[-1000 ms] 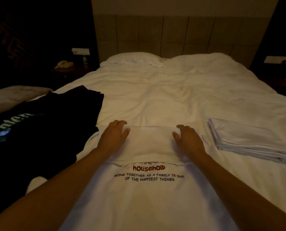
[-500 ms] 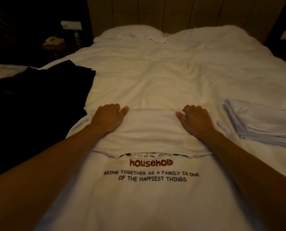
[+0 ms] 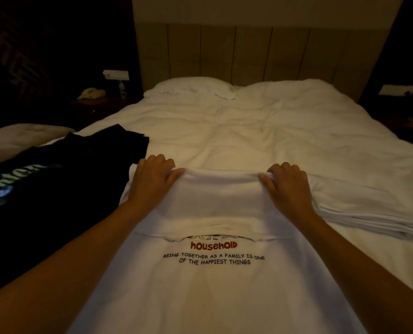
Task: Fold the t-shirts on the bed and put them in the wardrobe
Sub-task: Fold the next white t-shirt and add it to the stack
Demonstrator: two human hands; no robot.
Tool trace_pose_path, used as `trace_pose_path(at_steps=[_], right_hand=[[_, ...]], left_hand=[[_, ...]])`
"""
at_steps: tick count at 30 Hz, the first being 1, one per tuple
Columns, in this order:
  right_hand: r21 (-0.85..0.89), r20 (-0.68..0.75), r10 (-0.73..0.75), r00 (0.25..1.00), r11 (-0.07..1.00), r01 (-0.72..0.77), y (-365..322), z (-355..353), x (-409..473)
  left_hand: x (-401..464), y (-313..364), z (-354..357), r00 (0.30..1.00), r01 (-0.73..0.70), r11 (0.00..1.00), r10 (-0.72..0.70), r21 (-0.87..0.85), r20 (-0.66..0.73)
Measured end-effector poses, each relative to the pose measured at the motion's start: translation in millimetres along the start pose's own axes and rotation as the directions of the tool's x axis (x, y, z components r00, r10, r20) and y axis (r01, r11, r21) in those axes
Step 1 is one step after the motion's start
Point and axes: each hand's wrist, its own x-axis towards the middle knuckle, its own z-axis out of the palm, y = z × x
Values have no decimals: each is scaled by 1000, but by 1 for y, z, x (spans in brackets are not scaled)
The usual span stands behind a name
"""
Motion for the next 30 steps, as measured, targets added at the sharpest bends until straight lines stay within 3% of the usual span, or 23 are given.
trace_pose_path(at_steps=[5,11,14,20,23,28,29,30], right_hand=[[56,-52,-19,998,998,22,-4,-32,-37],[199,-4,-2,1000,980,3,-10,-54,-107],[169,69,46,997,984,-57,-11,-55,-151],[125,169,152,974,977,-174,-19,-52,-206],[223,195,239,951,934,-280,-32,-60,-211],[249,238,276,931,909,-334,-54,-75,-231],[255,254,287,924,902,-350,-57,-77,-235],[270,259,308,916,887,-375,-60,-78,-239]], left_hand=[[-36,23,-32,996,15,1000,-13,20,-86],[-106,41,-48,994,-19,999,16,-30,-108],[-149,40,-45,999,16,988,-23,-156,-43],[-201,52,-55,978,174,960,-142,-219,152],[-208,67,-68,957,267,930,-226,-253,181],[-222,102,-94,801,599,664,-510,-448,314],[-223,106,-98,733,677,562,-574,-474,366],[-220,108,-103,626,759,382,-649,-527,432]])
